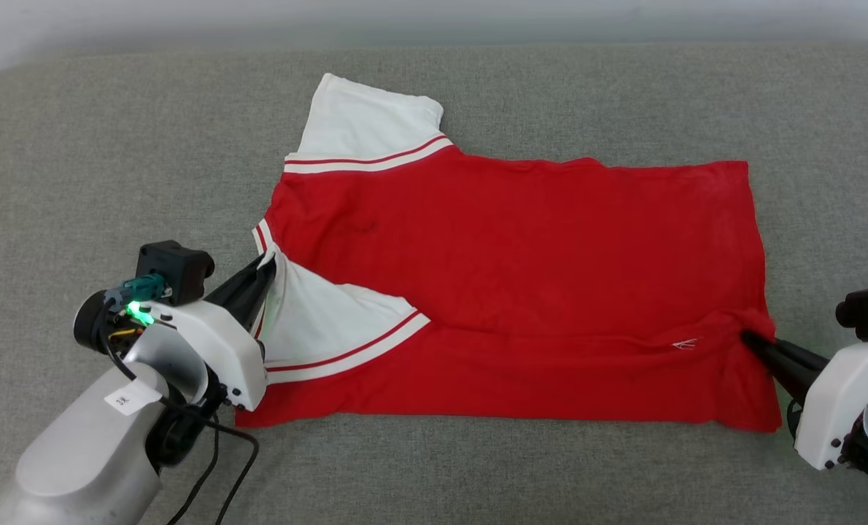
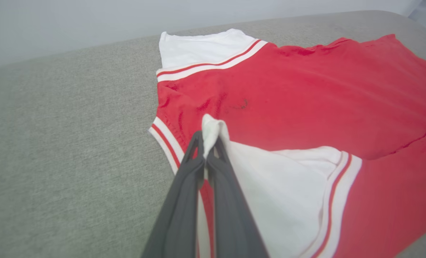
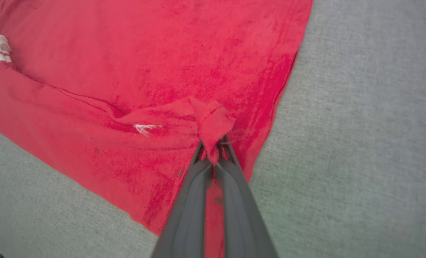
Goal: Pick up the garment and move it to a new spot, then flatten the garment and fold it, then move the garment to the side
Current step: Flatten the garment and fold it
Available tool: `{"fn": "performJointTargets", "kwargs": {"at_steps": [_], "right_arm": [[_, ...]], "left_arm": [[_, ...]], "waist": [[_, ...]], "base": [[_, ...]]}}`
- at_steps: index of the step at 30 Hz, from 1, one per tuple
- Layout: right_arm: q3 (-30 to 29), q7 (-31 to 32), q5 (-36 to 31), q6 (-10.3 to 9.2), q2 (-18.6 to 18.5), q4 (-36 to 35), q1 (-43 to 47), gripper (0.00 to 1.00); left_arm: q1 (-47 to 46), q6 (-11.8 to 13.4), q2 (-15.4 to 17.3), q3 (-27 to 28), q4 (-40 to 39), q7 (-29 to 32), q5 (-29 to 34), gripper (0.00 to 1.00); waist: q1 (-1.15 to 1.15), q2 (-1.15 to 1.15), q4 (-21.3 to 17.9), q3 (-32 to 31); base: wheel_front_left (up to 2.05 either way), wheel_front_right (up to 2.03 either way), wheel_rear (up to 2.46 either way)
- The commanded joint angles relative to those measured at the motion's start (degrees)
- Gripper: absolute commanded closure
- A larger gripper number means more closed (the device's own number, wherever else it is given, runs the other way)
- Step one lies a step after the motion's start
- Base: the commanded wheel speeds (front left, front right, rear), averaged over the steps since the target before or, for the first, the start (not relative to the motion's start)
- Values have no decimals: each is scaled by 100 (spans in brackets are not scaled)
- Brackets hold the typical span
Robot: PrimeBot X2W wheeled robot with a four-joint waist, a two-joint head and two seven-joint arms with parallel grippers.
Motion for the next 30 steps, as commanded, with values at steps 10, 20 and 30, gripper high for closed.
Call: {"fn": "performJointTargets", "kwargs": {"at_steps": [10, 20, 30], "right_arm": [[310, -97, 54, -5, 122, 639, -548, 100], [588, -331, 133, -5, 62, 977, -636, 0], [349, -698, 140, -5, -93, 658, -317, 0]], "left_arm": [[-517, -344, -394, -199, 1211, -115, 88, 100], [-502, -595, -763, -392, 2116, -280, -59, 0], [-803, -656, -514, -289, 1949, -130, -240, 0]], "waist": [[-1, 0, 28, 301], [-1, 0, 58, 78], [-1, 0, 230, -428]], "base": [[0, 0, 0], [0, 0, 0], [0, 0, 0]]}}
